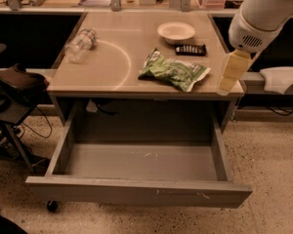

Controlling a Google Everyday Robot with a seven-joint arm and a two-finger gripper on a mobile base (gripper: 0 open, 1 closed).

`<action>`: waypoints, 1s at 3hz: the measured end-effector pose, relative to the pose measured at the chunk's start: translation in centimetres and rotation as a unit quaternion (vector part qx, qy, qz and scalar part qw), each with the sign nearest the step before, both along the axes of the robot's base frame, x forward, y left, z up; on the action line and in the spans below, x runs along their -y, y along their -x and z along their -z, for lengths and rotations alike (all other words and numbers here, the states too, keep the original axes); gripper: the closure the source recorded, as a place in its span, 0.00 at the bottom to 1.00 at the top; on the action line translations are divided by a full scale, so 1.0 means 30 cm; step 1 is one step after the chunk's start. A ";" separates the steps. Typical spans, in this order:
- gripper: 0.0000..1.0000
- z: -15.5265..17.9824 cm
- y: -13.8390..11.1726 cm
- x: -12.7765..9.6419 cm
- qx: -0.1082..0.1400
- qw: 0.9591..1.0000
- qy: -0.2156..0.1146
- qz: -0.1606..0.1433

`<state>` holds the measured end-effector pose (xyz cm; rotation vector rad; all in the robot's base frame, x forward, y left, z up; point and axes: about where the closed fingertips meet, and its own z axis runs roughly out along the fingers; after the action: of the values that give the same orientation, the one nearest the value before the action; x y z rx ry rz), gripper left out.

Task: Place green jalapeno chip bag into top drawer

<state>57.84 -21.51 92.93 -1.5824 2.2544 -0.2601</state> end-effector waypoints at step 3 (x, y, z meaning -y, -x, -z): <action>0.00 0.277 -0.263 0.008 -0.041 0.998 -0.019 0.032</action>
Offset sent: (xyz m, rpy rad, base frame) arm 0.1091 0.0010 -0.1190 0.0627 0.1293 -0.0851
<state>65.72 -21.74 84.61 -1.5303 2.3609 -0.1703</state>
